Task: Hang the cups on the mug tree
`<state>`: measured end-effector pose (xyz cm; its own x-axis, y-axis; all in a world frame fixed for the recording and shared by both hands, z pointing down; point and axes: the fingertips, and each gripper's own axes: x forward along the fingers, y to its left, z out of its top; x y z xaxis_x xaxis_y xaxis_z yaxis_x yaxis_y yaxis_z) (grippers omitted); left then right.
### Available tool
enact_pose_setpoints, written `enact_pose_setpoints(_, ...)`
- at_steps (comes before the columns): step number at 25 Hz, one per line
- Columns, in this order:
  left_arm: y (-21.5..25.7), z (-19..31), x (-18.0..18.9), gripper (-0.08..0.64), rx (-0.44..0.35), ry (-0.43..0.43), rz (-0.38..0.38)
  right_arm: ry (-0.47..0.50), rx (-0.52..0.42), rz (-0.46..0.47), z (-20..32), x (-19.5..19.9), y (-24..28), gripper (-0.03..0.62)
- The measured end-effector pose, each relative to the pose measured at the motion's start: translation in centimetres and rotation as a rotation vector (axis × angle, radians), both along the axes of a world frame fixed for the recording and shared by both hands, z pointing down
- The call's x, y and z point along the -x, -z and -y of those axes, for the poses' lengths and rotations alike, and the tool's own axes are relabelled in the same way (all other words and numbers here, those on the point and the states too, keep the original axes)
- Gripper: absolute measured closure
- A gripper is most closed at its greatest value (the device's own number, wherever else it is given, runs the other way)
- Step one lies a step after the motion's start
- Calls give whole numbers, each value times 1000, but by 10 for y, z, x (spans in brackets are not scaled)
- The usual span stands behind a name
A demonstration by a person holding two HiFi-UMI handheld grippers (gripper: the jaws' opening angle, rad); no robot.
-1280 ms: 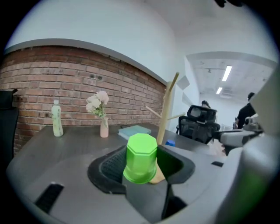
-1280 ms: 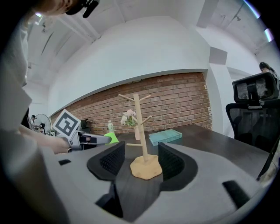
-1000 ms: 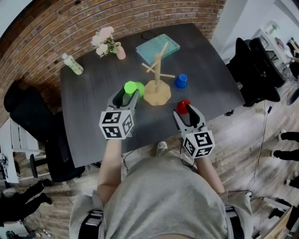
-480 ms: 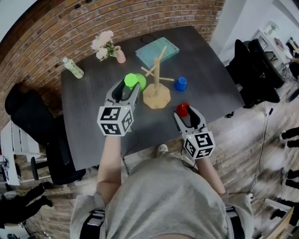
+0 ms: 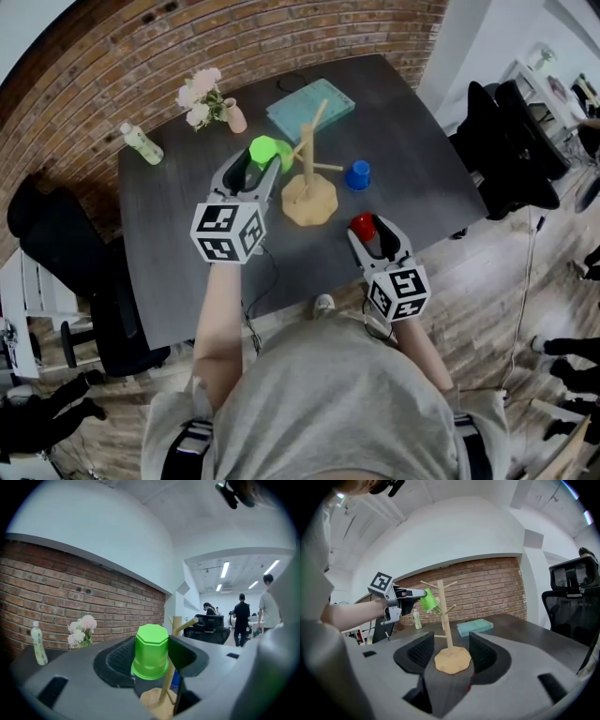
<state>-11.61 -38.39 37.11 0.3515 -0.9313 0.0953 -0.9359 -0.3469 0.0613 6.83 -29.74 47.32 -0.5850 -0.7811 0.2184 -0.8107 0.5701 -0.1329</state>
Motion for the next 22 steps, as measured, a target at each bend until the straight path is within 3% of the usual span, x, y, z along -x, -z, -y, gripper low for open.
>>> enact_pose_setpoints(22,-28,42,-12,348,67,11,-5,8,6,-21,24,-18,-2,362)
